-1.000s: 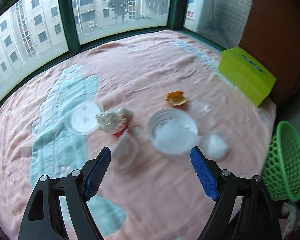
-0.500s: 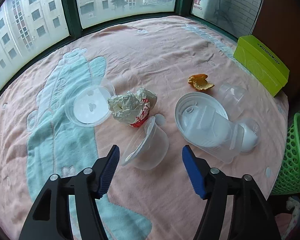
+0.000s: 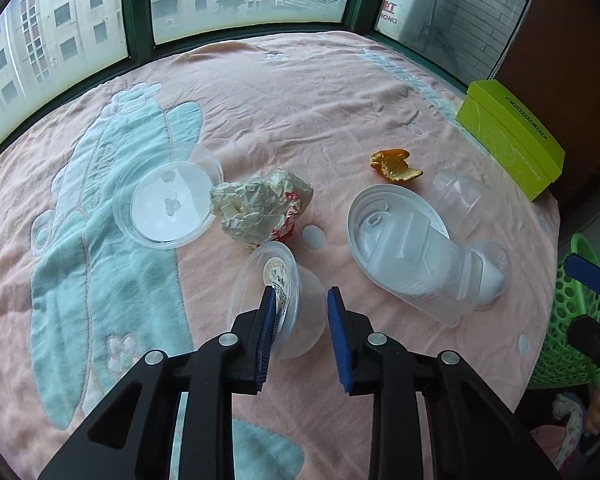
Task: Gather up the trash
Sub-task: 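Grasp the clear cup with the left gripper while the right grasps a clear box, then carry the clear cup and clear box to the green basket and release both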
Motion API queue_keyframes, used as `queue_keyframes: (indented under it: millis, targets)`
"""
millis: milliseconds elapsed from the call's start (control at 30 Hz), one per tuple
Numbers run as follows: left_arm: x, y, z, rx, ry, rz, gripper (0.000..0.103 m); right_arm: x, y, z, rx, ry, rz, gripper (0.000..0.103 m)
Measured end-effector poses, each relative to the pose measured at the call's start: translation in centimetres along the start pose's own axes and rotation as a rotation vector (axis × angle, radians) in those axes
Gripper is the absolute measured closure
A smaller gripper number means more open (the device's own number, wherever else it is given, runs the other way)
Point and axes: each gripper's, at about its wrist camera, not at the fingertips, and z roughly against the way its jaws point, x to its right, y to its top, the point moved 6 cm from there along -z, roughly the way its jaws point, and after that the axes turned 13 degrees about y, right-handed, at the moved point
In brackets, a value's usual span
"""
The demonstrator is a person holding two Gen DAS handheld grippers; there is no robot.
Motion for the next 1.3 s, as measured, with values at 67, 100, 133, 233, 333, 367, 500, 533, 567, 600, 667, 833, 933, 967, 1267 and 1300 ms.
queue_keyframes:
  millis: [67,100,133,233,333,367,500,533,567,600,667,833,933,967,1267,1300]
  targets:
    - [-0.5,-0.1,0.4,0.005,-0.009,0.017,0.077,-0.4,0.3,-0.9,-0.017,0.012,0.024,0.023]
    - [-0.7,-0.1,0.7,0.008,-0.010,0.026,0.077,-0.6,0.5,-1.5,-0.026,0.012,0.038,0.023]
    - [-1.0,-0.1,0.9,0.010,-0.011,0.030,0.077,-0.7,0.7,-2.1,-0.037,0.016,0.049,0.023]
    - [-1.6,-0.1,1.7,0.020,-0.012,0.041,0.078,-1.1,1.1,-3.8,-0.069,0.045,0.072,0.027]
    - [-2.1,0.0,2.4,0.029,-0.015,0.048,0.078,-1.6,1.6,-5.6,-0.099,0.056,0.114,0.028]
    - [-2.1,0.0,2.5,0.029,-0.017,0.050,0.078,-1.7,1.8,-6.3,-0.110,0.056,0.126,0.029]
    - [-2.3,-0.1,2.9,0.030,-0.027,0.056,0.078,-1.7,2.3,-8.5,-0.150,0.055,0.165,0.030]
    - [-2.3,-0.1,2.9,0.031,-0.028,0.057,0.078,-1.7,2.3,-8.8,-0.158,0.055,0.174,0.030]
    - [-2.4,-0.1,3.0,0.032,-0.029,0.059,0.078,-1.7,2.4,-9.3,-0.167,0.050,0.186,0.030]
    - [-2.4,-0.1,3.0,0.033,-0.032,0.061,0.078,-1.6,2.4,-9.7,-0.174,0.041,0.195,0.030]
    - [-2.6,0.0,3.0,0.031,-0.035,0.064,0.078,-1.3,2.5,-10.5,-0.190,0.038,0.204,0.030]
    - [-2.9,-0.1,2.9,0.025,-0.032,0.069,0.078,-0.7,2.4,-12.0,-0.224,0.028,0.212,0.031]
    - [-3.0,-0.2,2.8,0.020,-0.032,0.075,0.078,-0.3,2.2,-12.5,-0.242,0.030,0.199,0.043]
    - [-3.0,-0.2,2.8,0.019,-0.032,0.075,0.078,-0.2,2.1,-12.5,-0.247,0.028,0.196,0.047]
    - [-1.9,-0.3,3.7,0.029,-0.045,0.066,0.078,-0.3,2.0,-9.4,-0.170,0.047,0.126,0.055]
    - [-1.7,-0.3,4.0,0.032,-0.051,0.063,0.078,-0.4,2.0,-8.7,-0.155,0.047,0.116,0.055]
